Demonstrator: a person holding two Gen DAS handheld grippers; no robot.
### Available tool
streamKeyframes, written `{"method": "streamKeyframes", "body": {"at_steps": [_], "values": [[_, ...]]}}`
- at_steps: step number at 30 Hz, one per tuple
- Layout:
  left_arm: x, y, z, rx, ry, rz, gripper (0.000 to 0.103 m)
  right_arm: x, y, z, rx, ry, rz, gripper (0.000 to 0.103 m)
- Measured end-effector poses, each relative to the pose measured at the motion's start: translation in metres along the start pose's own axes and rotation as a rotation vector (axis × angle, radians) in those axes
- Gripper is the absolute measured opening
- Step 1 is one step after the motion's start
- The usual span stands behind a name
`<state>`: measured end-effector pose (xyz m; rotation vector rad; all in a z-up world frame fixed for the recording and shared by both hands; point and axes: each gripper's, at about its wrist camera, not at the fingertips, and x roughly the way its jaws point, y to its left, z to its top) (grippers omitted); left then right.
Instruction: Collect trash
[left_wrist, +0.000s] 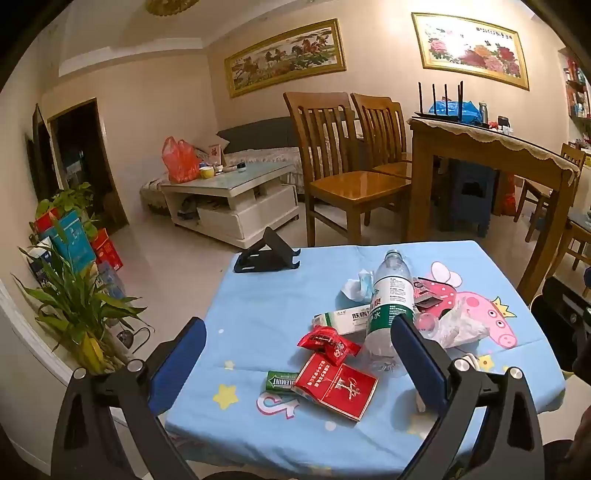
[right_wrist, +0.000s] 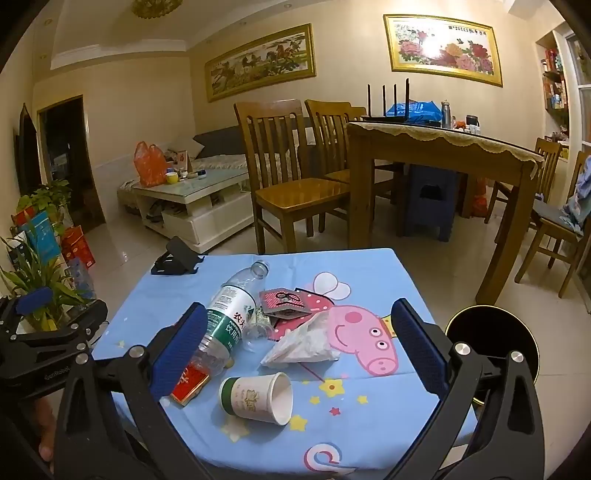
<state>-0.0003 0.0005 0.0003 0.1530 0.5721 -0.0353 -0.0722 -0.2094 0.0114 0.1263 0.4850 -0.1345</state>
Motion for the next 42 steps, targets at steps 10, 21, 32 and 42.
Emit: {"method": "streamKeyframes", "body": {"at_steps": [10, 21, 32, 42], "values": [[0.000, 0.002, -0.005, -0.008, 0.014, -0.028, 0.097, 0.000, 0.003, -0.003, -0.005, 0.003, -0.004, 0.098], [0.006, 0.007, -0.007, -0.019, 0.027, -0.031, 0.097, 0.001, 0.003, -0.003, 0.008, 0.023, 0.000, 0.098], [0.006, 0.013, -0.007, -0.038, 0.039, -0.038, 0.097, 0.005, -0.001, -0.002, 0.050, 0.057, 0.031, 0.098], [0.006, 0.014, -0.006, -0.040, 0.037, -0.044, 0.097, 0.008, 0.000, -0.003, 0.044, 0.062, 0.016, 0.098]]}}
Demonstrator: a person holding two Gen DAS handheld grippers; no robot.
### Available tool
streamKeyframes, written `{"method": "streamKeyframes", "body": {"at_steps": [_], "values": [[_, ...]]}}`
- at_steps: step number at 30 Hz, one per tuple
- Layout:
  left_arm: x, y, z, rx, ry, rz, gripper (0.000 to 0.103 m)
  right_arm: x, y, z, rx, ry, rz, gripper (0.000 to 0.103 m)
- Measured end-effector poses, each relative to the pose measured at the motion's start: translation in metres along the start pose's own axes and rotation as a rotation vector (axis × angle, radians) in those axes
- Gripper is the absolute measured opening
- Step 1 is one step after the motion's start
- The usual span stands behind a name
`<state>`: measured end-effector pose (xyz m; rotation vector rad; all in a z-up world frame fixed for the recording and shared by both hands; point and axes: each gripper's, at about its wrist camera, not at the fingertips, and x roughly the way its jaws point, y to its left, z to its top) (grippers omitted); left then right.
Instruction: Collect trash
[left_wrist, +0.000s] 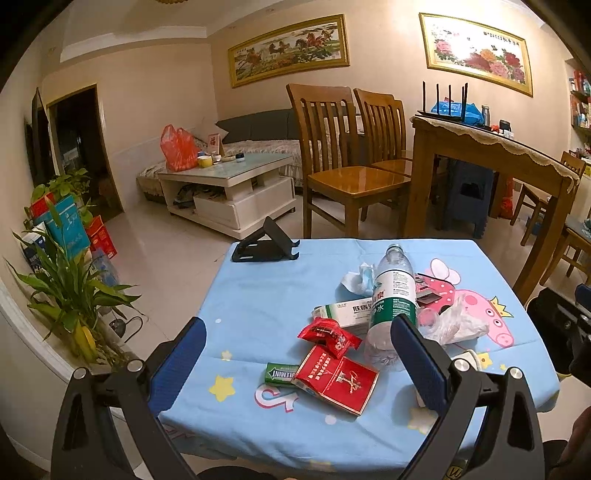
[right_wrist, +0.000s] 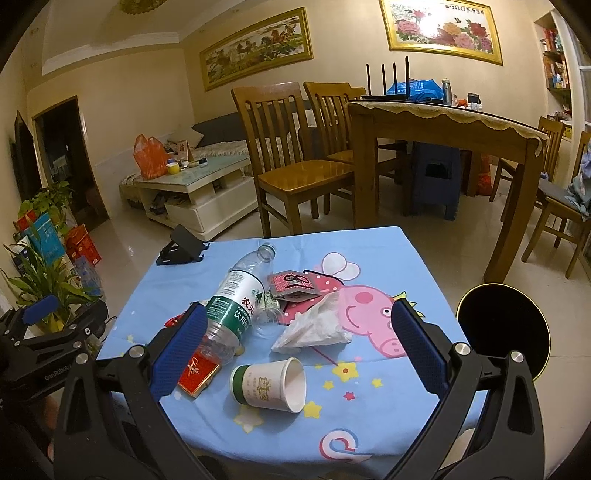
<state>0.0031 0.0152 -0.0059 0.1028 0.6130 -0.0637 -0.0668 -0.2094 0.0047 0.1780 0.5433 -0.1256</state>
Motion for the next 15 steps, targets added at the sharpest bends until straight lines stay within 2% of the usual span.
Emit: {"method": "streamKeyframes", "body": {"at_steps": [15], "values": [[-0.0062, -0.0025, 0.0020, 0.006, -0.032, -0.001, 0.097, -0.0039, -0.0022, 0.0032, -0.004, -0.013, -0.009, 0.098]]}}
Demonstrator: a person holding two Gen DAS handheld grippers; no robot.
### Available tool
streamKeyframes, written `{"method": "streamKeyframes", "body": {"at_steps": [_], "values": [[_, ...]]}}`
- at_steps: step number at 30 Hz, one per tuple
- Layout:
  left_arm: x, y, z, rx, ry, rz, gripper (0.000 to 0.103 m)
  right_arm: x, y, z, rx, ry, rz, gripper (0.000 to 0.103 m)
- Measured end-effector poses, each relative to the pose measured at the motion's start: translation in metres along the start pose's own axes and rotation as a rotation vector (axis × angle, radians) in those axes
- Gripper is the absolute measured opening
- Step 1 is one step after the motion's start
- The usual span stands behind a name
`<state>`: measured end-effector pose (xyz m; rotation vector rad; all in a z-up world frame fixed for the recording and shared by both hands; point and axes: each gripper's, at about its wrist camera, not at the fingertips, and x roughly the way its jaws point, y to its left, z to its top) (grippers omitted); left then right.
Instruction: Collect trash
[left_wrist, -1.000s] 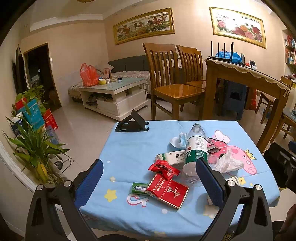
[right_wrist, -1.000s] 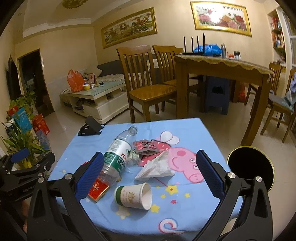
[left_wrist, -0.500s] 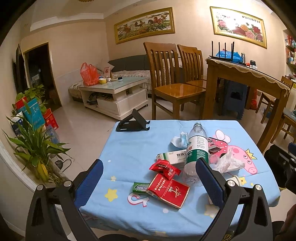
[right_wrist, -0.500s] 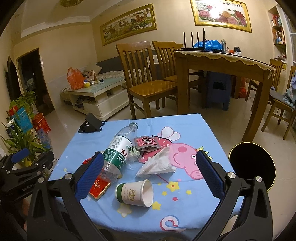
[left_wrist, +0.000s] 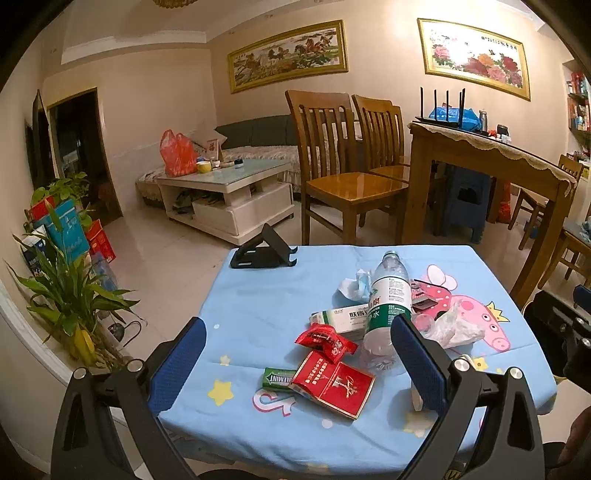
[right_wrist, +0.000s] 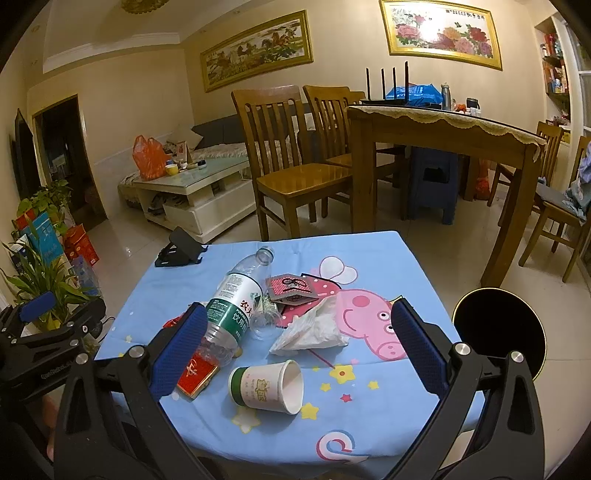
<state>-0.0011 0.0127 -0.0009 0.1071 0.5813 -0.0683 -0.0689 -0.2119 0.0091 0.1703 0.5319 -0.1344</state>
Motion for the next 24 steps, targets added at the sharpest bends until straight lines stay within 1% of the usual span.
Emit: {"method": "streamKeyframes", "body": {"at_steps": [9, 14, 18, 24], "values": [[-0.0011, -0.0004, -0.0011, -0.016, -0.008, -0.032, 0.097, -0.0030, 0.0010, 0.0012, -0.006, -0.006, -0.007, 0.098], [-0.0028, 0.0010, -0.0030, -0.031, -0.033, -0.025, 0.097, -0.0020, 0.0044, -0.0012, -0.014, -0.011, -0.014, 0.098], [-0.0007, 0.0034, -0.0030, -0.051, -0.019, -0.062, 0.097, -0.0025, 0.0066, -0.0022, -0.024, -0.016, -0.021, 0.098], [0.0020, 0.0011, -0.0048, -0.038, -0.013, -0.047, 0.097, -0.0017, 0.0070, -0.0025, -0.023, -0.015, -0.025, 0.098]]}}
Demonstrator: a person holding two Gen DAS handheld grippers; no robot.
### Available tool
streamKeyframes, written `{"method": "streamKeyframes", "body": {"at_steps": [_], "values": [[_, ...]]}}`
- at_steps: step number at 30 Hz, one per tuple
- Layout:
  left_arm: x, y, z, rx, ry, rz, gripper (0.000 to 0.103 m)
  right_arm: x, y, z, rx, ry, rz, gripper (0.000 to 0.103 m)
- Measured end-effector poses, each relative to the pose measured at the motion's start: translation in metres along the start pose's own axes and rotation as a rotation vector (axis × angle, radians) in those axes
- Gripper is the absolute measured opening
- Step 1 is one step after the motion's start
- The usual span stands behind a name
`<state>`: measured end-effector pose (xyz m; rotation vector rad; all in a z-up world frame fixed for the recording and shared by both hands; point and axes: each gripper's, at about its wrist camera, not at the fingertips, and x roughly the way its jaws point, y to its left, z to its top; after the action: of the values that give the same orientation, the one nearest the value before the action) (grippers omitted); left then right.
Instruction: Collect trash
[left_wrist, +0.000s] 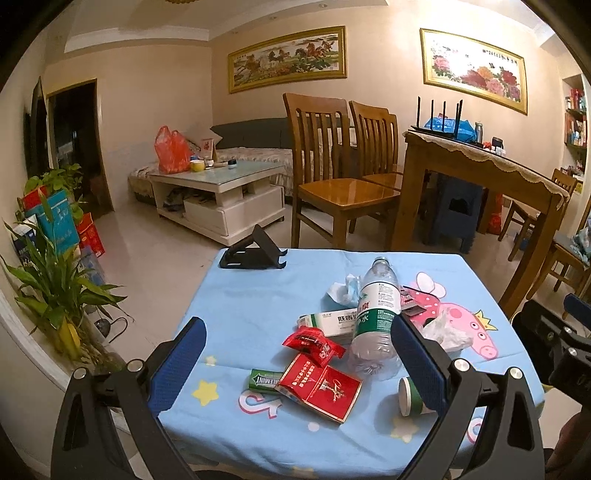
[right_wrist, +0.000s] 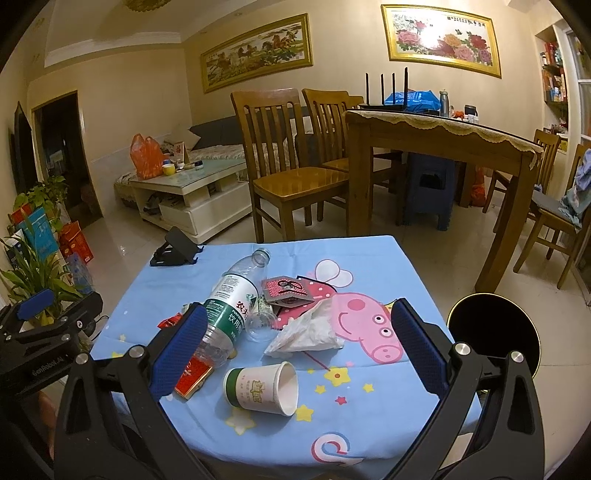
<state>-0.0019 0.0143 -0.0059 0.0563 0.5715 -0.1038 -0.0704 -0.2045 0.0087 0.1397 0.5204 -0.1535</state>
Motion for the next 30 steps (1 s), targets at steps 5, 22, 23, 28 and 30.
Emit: {"method": "streamKeyframes", "body": {"at_steps": [5, 22, 23, 28, 30], "values": [[0.001, -0.001, -0.001, 0.004, 0.000, 0.007, 0.097, 0.000, 0.000, 0.000, 0.000, 0.001, 0.001, 0.098], [0.016, 0.017, -0.009, -0.024, 0.036, -0.001, 0.097, 0.015, 0.015, 0.000, -0.084, 0.033, 0.002, 0.098], [0.020, 0.023, -0.011, -0.036, 0.042, -0.005, 0.097, 0.017, 0.018, 0.003, -0.103, 0.038, 0.007, 0.098], [0.044, 0.053, -0.025, -0.032, 0.066, 0.071, 0.097, 0.047, 0.038, 0.029, -0.196, 0.118, 0.086, 0.098], [0.065, 0.071, -0.036, 0.007, 0.124, 0.139, 0.097, 0.079, 0.049, 0.043, -0.220, 0.218, 0.150, 0.098]]}}
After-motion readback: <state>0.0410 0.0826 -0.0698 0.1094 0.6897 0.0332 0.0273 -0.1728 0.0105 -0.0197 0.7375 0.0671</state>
